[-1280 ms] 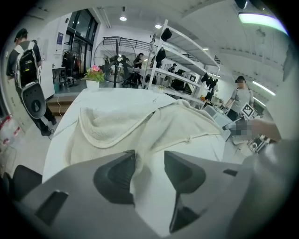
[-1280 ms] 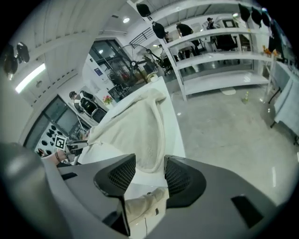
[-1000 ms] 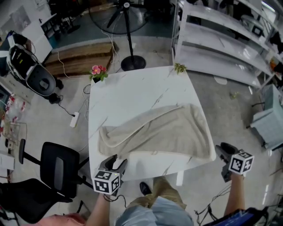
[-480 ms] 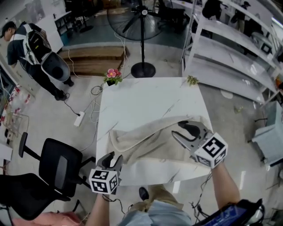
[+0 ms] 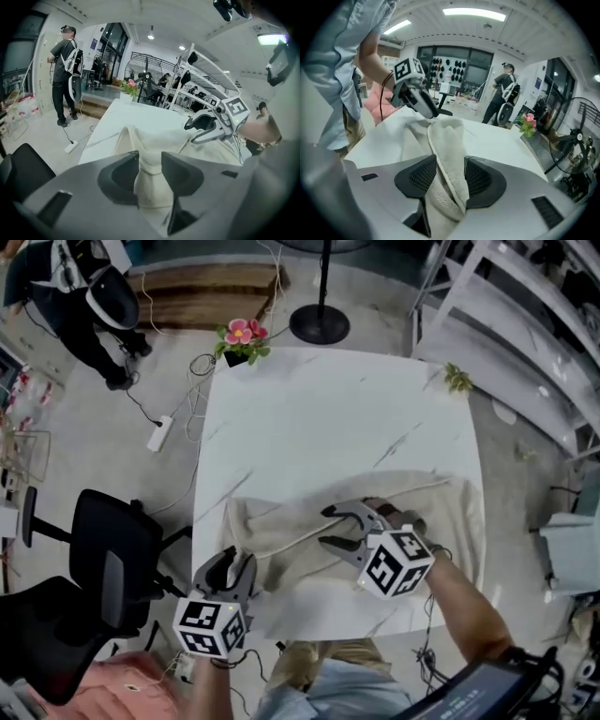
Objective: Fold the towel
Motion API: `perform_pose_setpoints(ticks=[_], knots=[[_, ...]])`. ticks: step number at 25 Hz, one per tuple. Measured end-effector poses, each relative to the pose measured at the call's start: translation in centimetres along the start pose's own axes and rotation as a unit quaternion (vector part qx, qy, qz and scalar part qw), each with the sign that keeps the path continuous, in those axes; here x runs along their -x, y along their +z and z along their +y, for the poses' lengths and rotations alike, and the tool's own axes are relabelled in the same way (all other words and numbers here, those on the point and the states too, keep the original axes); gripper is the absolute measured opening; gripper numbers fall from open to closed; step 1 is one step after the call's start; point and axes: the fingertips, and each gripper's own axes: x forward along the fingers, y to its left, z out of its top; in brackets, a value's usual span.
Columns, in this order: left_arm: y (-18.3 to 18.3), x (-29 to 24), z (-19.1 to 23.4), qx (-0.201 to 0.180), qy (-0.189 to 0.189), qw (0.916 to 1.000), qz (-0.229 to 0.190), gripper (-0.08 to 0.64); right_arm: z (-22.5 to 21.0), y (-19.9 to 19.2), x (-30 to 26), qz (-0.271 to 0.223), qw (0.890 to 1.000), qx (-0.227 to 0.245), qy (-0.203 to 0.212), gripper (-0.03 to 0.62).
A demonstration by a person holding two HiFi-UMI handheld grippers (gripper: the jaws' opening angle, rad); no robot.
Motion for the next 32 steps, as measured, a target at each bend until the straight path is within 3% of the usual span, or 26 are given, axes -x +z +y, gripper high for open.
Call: perform_pose_setpoints(ticks=[3, 6, 9, 12, 14, 16, 17, 19, 22, 27, 32], knots=[[0.6, -0.7, 0.6, -0.001, 0.001, 1.0, 0.001, 0.15, 0.0, -2.0, -2.5, 0.04, 0.998, 0.041, 0.027, 0.198], [1.1, -1.0, 1.0, 0.006, 0.004, 1.0, 0.0, 0.15, -0.1, -3.0, -3.7, 0.05, 0.996, 0.043, 0.061, 0.122], [1.6, -1.1, 1.4, 0.015, 0.006, 0.9999, -0.005, 0.15, -1.6, -2.2, -3.6, 0.008, 0.995, -0.049, 0.092, 0.097], [1.7, -1.1, 1.9, 0.024, 0.01, 0.9996, -0.008, 0.15, -4.3, -2.0, -3.2, -0.041, 0.978, -0.172, 0.107, 0.097], [1.5, -1.1, 2.3, 0.029, 0.014, 0.9994, -0.007, 0.149, -6.8, -2.6, -3.6, -0.054, 0.967, -0.233, 0.091, 0.097], [1.3, -1.0, 2.6, 0.033, 0.019, 0.9993, -0.006, 0.149, -9.7, -3.6, -4.1, -0.052, 0.959, -0.276, 0.045, 0.114], [1.2, -1.0, 2.7, 0.034, 0.022, 0.9992, -0.007, 0.149, -11.0, -3.9, -4.2, -0.049, 0.956, -0.289, 0.018, 0.153], [1.1, -0.9, 3.0, 0.038, 0.029, 0.9989, -0.008, 0.149, -13.2, -3.7, -3.9, -0.047, 0.954, -0.296, -0.029, 0.213], [0.8, -1.0, 3.5, 0.042, 0.038, 0.9983, -0.007, 0.149, -14.5, -1.2, -2.6, -0.061, 0.961, -0.26, -0.07, 0.213], [0.0, -1.1, 3.4, 0.042, 0.04, 0.9983, 0.001, 0.15, -13.0, 2.2, -3.0, -0.061, 0.979, -0.186, -0.056, 0.208], [-1.0, -1.0, 3.5, 0.031, 0.054, 0.9979, 0.017, 0.15, -14.8, -0.3, -5.1, -0.038, 0.972, -0.222, -0.069, 0.167]])
